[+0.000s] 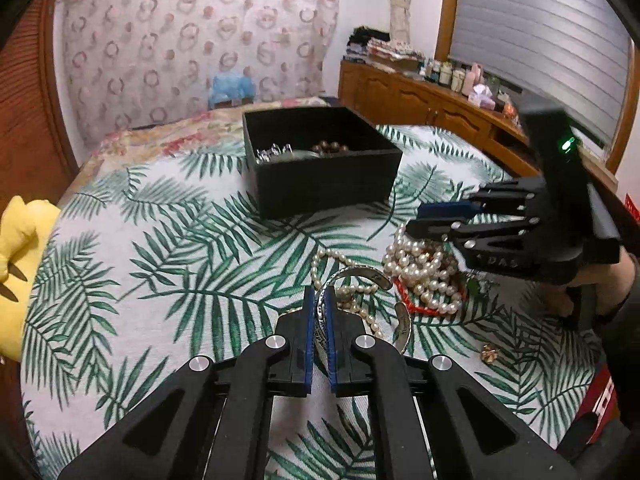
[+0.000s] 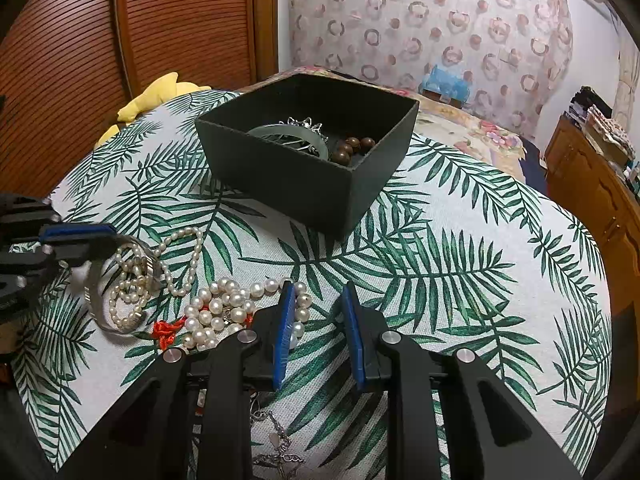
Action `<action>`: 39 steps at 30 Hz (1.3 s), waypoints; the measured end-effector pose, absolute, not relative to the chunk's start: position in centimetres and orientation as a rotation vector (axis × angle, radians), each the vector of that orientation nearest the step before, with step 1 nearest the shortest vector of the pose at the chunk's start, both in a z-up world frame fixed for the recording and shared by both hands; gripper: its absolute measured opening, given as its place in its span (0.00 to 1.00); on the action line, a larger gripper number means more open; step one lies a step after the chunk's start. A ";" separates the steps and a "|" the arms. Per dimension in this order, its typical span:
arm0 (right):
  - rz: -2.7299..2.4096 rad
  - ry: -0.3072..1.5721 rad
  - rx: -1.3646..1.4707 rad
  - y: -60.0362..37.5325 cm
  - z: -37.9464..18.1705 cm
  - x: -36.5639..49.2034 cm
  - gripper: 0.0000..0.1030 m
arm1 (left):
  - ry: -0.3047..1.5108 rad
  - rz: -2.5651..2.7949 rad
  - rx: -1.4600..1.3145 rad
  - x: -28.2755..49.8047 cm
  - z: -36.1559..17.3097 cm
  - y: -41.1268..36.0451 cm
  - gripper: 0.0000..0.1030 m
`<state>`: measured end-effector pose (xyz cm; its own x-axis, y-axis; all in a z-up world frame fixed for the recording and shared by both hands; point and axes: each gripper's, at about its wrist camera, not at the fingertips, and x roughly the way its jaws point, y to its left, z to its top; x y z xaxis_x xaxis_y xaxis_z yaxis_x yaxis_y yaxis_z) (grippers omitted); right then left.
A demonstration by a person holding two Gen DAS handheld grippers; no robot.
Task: Organize jewelry
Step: 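Grasp the silver cuff bracelet in the pile with the left gripper, then carry the silver cuff into the black box while the right gripper carries a silver pendant there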
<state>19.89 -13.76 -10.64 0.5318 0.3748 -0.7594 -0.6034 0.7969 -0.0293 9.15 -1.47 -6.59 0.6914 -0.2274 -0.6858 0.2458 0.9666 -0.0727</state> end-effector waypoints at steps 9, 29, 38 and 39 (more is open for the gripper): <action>0.594 0.822 -0.306 -13.8 -10.6 19.9 0.26 | 0.673 -0.256 -0.015 6.8 -3.7 -0.5 0.04; 0.646 0.694 -0.262 -14.5 -4.4 16.7 0.08 | 0.631 -0.239 -0.044 5.8 -2.9 1.0 0.04; 0.656 0.577 -0.249 -15.0 1.9 15.4 0.08 | 0.591 -0.235 -0.036 5.2 -1.0 1.0 0.04; 0.653 0.568 -0.249 -15.1 2.4 15.3 0.08 | 0.587 -0.235 -0.036 5.2 -0.8 1.0 0.04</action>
<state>15.31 -15.05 2.43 0.6498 0.5024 -0.5704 -0.6347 0.7716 -0.0434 5.21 1.02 -0.83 0.8067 -0.2299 -0.5443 0.2095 0.9726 -0.1004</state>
